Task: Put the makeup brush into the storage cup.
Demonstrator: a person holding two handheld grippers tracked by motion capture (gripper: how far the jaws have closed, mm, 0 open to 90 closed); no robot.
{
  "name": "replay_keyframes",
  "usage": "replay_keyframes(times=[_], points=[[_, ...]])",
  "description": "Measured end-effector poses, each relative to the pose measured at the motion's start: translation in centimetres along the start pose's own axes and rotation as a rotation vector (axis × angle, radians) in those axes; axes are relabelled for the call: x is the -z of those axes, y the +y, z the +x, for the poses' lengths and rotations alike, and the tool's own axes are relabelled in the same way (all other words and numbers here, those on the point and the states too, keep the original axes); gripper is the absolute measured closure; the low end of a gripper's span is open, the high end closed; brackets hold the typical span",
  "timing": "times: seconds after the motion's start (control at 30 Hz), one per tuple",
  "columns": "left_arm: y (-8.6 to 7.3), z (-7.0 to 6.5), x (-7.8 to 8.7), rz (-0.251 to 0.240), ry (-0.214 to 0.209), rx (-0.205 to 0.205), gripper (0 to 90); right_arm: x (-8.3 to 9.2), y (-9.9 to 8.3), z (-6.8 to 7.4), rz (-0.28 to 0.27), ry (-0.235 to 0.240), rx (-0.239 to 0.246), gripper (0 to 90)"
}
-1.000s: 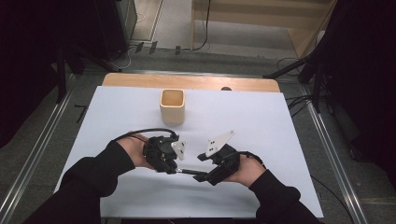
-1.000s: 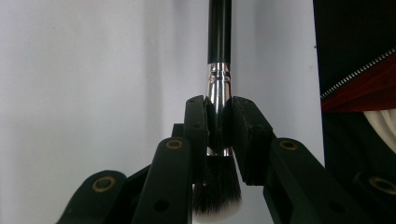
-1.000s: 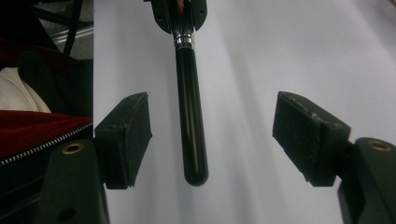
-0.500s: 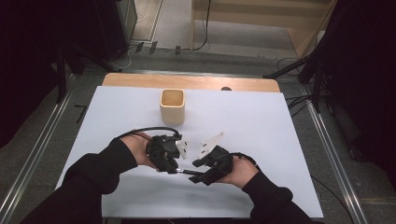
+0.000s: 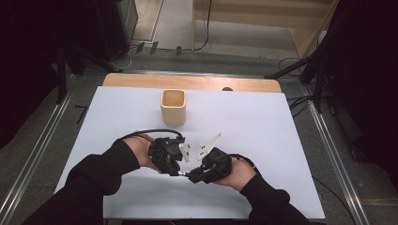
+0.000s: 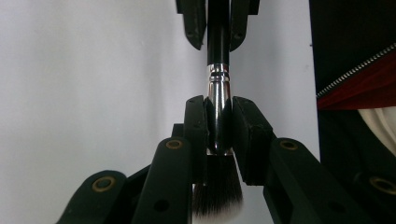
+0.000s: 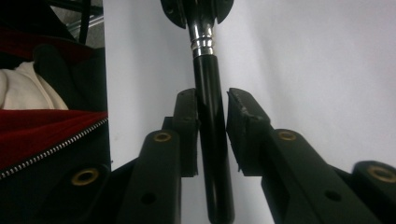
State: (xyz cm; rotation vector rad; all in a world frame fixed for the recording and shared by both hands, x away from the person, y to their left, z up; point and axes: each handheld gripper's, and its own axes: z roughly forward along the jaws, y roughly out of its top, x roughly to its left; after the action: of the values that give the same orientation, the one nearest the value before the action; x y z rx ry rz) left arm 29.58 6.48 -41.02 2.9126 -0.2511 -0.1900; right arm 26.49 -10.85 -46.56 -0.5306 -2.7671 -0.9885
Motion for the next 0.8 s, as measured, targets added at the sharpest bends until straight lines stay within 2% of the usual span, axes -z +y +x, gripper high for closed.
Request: replay_keyframes(times=[0.3, 0.4, 0.43, 0.47, 0.53, 0.7, 0.8], points=[[-0.1, 0.1, 0.0, -0.012, -0.012, -0.012, 76.6, 0.0, 0.0, 0.2, 0.009, -0.001, 0.026, 79.0], [-0.3, 0.2, 0.1, -0.046, -0.005, -0.006, 72.5, 0.1, 0.0, 0.2, 0.008, 0.005, 0.027, 79.3], [-0.3, 0.3, 0.2, -0.063, -0.014, 0.012, 66.8, 0.1, 0.0, 0.2, 0.006, 0.004, 0.031, 79.4], [-0.4, 0.4, 0.3, -0.071, -0.018, 0.015, 62.3, 0.2, -0.1, 0.2, 0.006, 0.01, 0.022, 79.3], [-0.5, 0.6, 0.4, -0.09, -0.019, 0.06, 50.3, 0.4, -0.2, 0.0, 0.002, 0.002, 0.019, 79.3], [-1.3, 1.0, 1.0, -0.164, 0.005, 0.089, 45.5, 0.9, -0.7, -0.3, -0.007, 0.003, -0.02, 79.3], [-1.7, 1.1, 1.4, -0.197, 0.023, 0.124, 42.2, 1.2, -1.1, -0.5, -0.012, -0.005, -0.032, 79.4]])
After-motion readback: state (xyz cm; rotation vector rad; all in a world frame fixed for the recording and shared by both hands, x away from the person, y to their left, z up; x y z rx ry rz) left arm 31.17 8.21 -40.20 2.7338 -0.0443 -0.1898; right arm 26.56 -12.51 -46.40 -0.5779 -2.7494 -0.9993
